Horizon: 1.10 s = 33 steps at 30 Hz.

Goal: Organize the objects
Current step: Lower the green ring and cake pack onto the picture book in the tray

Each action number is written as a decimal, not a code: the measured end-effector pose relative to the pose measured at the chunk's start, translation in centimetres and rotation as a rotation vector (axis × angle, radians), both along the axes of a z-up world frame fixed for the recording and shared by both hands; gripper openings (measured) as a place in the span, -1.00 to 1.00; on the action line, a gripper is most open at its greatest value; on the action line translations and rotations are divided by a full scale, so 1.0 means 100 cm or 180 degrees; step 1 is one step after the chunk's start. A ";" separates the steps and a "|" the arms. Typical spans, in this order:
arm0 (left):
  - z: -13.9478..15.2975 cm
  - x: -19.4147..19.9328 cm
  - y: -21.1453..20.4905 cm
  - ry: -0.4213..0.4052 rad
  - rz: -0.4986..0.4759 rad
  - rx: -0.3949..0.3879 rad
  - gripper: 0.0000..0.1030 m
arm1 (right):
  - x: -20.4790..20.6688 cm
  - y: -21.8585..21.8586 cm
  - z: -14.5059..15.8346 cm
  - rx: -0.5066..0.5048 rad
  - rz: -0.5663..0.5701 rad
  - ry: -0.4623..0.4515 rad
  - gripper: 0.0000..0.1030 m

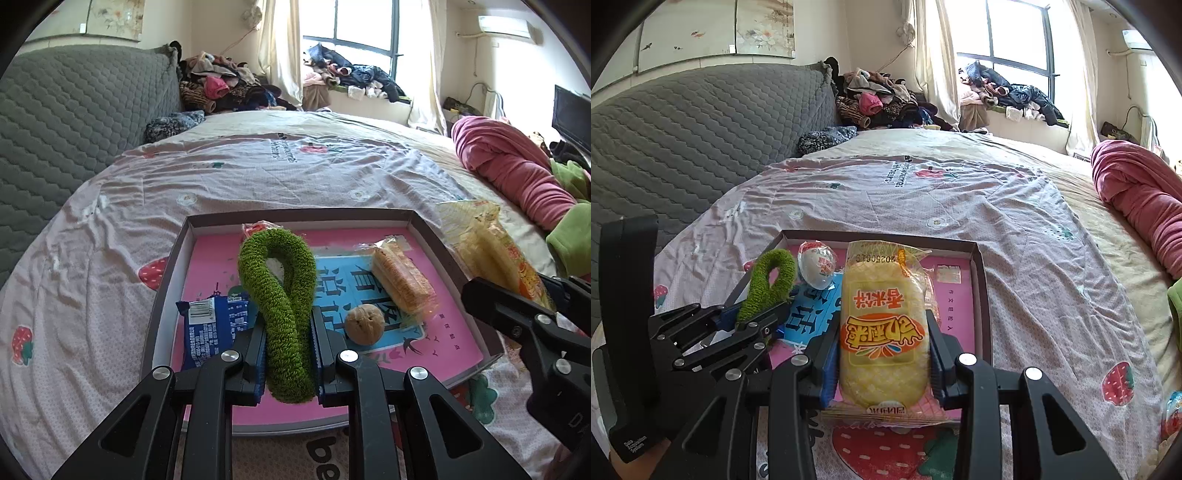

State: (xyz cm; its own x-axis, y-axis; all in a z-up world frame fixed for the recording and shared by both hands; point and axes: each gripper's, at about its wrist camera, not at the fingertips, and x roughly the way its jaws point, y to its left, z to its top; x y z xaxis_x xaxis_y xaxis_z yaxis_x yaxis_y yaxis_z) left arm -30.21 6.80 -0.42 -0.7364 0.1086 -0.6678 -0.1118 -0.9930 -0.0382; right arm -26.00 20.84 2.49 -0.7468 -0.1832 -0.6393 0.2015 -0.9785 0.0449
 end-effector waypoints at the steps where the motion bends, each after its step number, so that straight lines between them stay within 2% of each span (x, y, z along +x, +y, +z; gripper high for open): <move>1: -0.001 -0.001 -0.001 -0.0012 0.0008 0.0006 -0.62 | 0.000 0.000 0.000 0.0000 -0.0005 0.0007 -0.23; 8: -0.009 -0.006 -0.001 -0.0055 0.0008 0.0004 -0.61 | -0.005 0.004 -0.007 0.0032 -0.0070 -0.0026 -0.23; 25: -0.030 -0.016 -0.001 -0.0173 0.0047 -0.0037 -0.61 | -0.025 0.010 -0.037 0.0096 -0.0146 -0.0331 -0.23; 33: -0.035 -0.019 0.003 -0.0194 0.0007 -0.0055 -0.61 | -0.027 0.005 -0.042 0.0095 -0.0077 -0.0320 -0.23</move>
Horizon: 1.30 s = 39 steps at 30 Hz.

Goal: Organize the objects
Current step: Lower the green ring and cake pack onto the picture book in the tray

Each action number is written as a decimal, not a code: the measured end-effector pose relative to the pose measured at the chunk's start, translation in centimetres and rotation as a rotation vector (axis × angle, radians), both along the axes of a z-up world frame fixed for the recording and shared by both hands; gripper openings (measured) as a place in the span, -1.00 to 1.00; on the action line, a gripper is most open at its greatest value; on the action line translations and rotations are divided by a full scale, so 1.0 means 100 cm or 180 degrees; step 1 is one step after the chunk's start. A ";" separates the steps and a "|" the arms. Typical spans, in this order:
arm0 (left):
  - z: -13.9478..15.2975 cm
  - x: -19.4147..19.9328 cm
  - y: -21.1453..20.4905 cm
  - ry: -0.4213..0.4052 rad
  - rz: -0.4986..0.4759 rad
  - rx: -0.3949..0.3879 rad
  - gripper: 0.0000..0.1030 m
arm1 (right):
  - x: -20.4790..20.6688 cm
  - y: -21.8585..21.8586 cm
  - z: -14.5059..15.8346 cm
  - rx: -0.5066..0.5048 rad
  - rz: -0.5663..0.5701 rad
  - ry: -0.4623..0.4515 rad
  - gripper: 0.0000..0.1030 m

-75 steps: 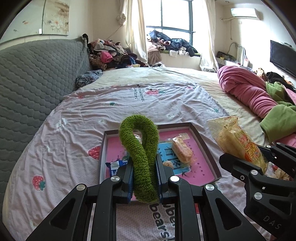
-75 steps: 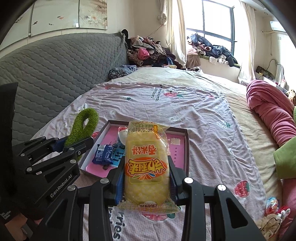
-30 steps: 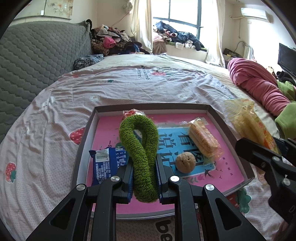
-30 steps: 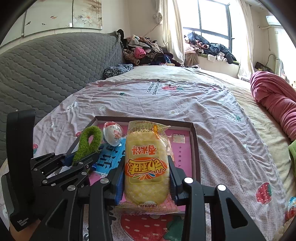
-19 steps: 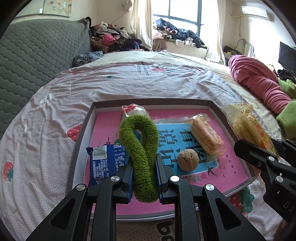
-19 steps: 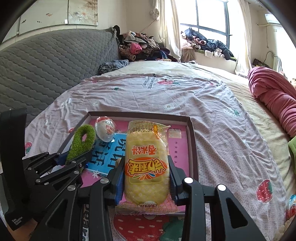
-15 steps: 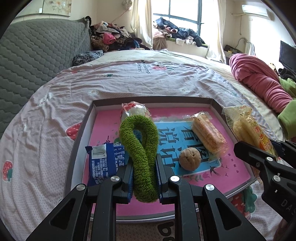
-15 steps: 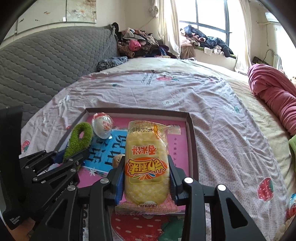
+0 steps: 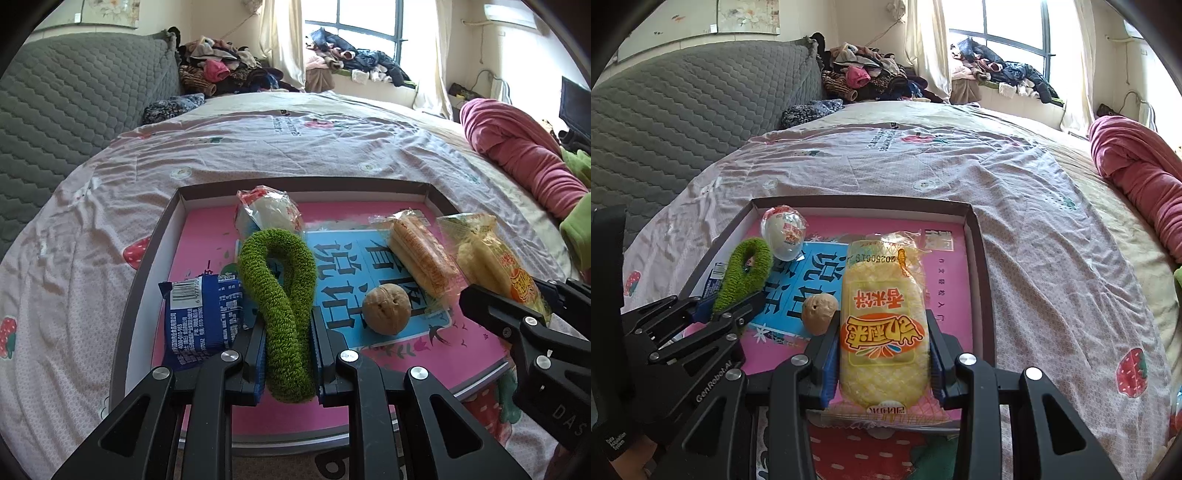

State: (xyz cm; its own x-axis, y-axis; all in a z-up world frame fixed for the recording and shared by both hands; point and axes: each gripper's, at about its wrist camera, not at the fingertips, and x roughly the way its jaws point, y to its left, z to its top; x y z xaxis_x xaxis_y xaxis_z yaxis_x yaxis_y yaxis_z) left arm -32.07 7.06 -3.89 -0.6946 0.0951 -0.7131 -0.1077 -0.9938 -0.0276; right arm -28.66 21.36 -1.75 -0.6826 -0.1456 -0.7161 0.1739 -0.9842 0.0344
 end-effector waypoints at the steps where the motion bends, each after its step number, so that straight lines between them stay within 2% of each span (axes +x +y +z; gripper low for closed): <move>1: -0.001 0.000 0.000 -0.0005 0.0001 0.0002 -0.61 | 0.000 -0.001 -0.001 -0.0001 0.0018 -0.0008 -0.23; 32: -0.016 -0.007 0.005 -0.0124 -0.0017 -0.0080 -0.53 | -0.012 -0.012 -0.032 0.0120 0.0075 -0.0294 -0.23; 39: -0.016 -0.007 0.003 -0.0124 0.0023 -0.0082 -0.42 | -0.013 -0.011 -0.032 0.0106 0.0064 -0.0325 -0.23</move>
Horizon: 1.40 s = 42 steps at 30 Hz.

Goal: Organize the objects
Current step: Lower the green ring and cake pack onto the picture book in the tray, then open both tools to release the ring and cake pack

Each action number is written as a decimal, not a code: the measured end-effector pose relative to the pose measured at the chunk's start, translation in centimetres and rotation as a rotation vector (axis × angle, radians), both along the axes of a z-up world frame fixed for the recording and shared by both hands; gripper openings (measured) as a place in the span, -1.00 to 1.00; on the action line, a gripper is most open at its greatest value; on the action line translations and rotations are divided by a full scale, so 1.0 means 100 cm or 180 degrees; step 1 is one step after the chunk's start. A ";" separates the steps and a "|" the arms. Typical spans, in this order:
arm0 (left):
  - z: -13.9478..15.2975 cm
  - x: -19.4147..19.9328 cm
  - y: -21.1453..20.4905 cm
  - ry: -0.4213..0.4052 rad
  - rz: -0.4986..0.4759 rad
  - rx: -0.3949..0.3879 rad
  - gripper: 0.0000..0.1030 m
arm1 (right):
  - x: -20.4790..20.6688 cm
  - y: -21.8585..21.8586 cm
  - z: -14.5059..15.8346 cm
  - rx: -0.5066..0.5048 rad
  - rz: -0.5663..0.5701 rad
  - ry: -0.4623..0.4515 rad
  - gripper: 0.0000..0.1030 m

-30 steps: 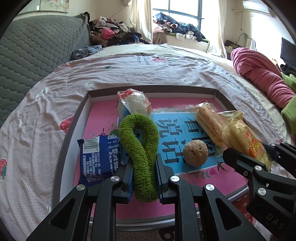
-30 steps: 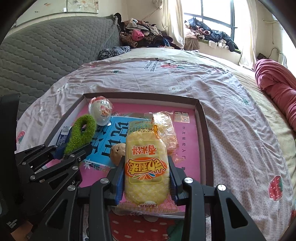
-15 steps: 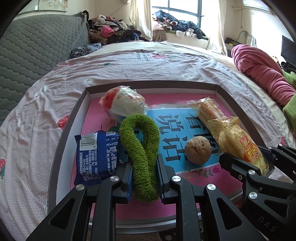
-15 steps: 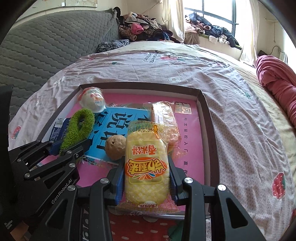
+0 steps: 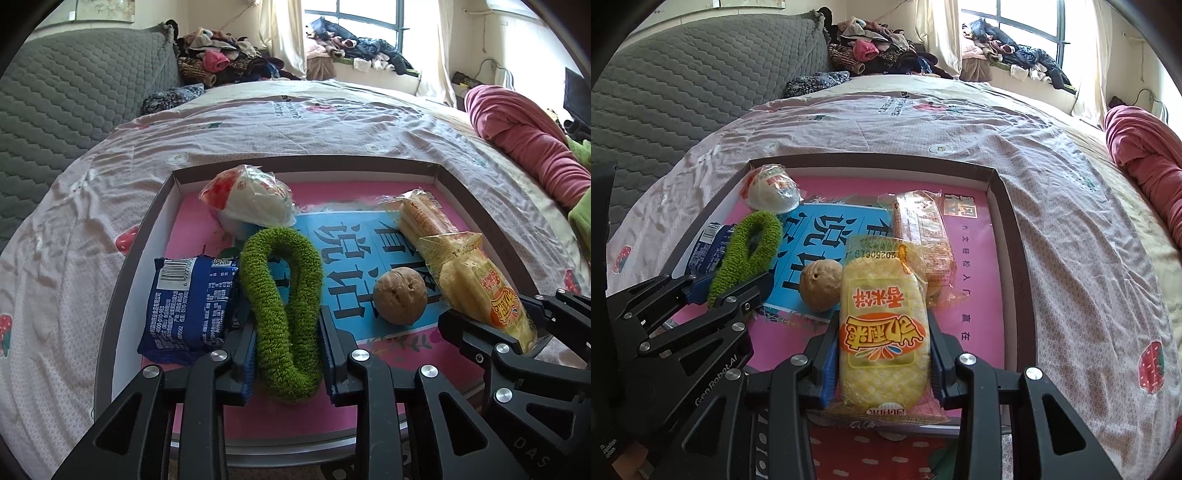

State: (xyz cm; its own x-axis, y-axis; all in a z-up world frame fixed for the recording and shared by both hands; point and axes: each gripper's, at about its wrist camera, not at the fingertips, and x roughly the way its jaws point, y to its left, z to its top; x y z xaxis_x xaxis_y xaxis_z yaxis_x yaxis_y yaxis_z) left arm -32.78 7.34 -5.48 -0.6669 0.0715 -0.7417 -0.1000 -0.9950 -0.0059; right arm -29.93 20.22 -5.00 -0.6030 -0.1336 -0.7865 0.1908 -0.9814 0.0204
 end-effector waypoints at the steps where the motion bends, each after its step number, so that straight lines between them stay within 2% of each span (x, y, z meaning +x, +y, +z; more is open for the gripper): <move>1: 0.000 0.000 0.000 0.0001 0.0005 0.0000 -0.39 | 0.000 0.000 0.000 0.0006 -0.0004 0.0000 -0.23; 9: 0.000 0.000 -0.001 -0.0017 0.0037 -0.0039 -0.07 | 0.000 0.002 0.000 -0.0009 -0.0010 -0.0043 -0.23; 13: 0.000 0.001 0.000 -0.0027 0.0031 -0.0049 0.01 | 0.000 0.004 0.001 -0.0007 -0.0028 -0.0069 -0.20; 16: 0.000 0.002 0.000 -0.0033 0.0019 -0.0066 0.05 | 0.000 0.005 0.001 0.0015 -0.0042 -0.0082 -0.10; 38: 0.016 0.009 -0.006 0.0037 0.0023 0.0010 0.43 | 0.005 0.012 0.012 -0.0001 -0.0102 -0.0016 0.06; 42: 0.019 0.011 -0.006 0.0063 0.0098 -0.0082 0.51 | 0.006 0.012 0.014 -0.0005 -0.0105 -0.0009 0.11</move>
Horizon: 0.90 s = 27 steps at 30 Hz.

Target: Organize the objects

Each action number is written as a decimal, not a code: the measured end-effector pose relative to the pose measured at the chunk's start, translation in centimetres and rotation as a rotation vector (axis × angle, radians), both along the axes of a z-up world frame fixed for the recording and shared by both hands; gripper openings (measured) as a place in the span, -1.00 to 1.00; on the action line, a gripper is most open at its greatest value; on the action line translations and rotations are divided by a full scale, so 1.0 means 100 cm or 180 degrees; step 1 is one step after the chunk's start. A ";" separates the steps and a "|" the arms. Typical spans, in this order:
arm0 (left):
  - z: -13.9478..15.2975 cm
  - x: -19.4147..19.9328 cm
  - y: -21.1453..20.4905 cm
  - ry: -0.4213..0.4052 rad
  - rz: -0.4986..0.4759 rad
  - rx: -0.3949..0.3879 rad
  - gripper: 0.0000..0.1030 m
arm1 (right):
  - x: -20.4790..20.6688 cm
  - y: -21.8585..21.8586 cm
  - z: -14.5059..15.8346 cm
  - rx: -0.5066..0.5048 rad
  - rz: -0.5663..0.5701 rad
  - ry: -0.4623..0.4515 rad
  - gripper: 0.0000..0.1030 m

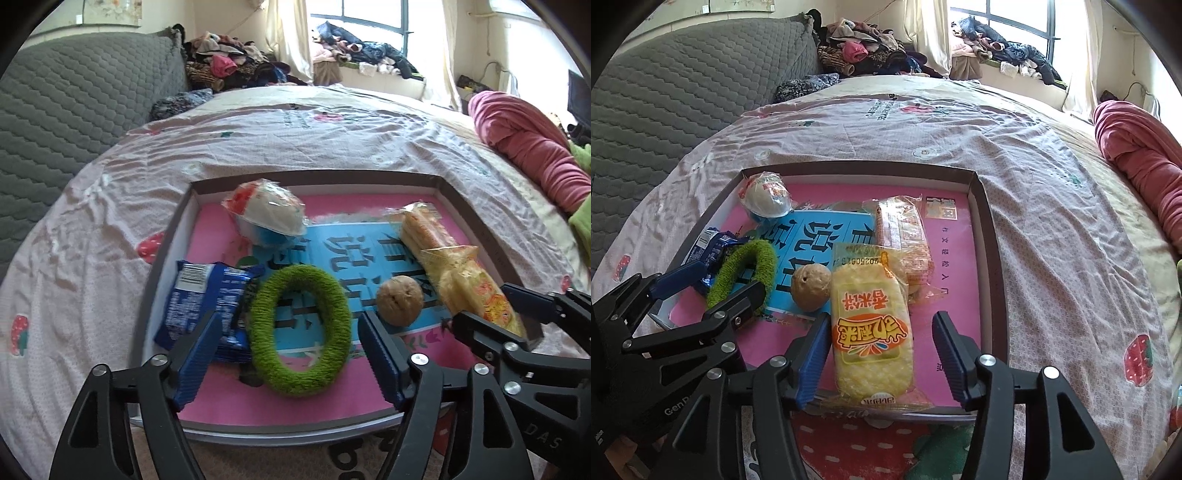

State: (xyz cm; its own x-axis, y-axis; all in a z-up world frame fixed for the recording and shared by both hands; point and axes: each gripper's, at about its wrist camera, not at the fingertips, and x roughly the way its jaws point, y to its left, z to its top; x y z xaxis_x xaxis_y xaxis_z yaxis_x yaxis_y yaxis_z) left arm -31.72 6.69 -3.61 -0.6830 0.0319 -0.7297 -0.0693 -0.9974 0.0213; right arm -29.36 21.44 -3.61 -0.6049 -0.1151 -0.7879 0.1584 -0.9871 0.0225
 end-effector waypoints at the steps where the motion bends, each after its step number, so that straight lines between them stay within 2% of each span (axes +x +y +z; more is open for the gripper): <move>1: 0.001 0.000 -0.001 0.0008 0.0008 0.0005 0.51 | 0.000 0.000 0.000 -0.0003 -0.0002 -0.0001 0.12; 15: 0.017 0.007 -0.009 0.0120 0.0062 0.0064 0.53 | 0.007 0.003 0.016 -0.0070 -0.0055 0.0135 0.32; 20: 0.024 0.010 -0.012 0.0164 0.0095 0.0082 0.54 | 0.010 0.004 0.023 -0.0081 -0.0077 0.0199 0.33; 22: 0.027 0.012 -0.013 0.0195 0.0108 0.0085 0.63 | 0.012 0.004 0.027 -0.0090 -0.0082 0.0233 0.35; 27: 0.035 0.017 -0.016 0.0269 0.0127 0.0093 0.68 | 0.017 0.005 0.038 -0.0117 -0.0102 0.0337 0.44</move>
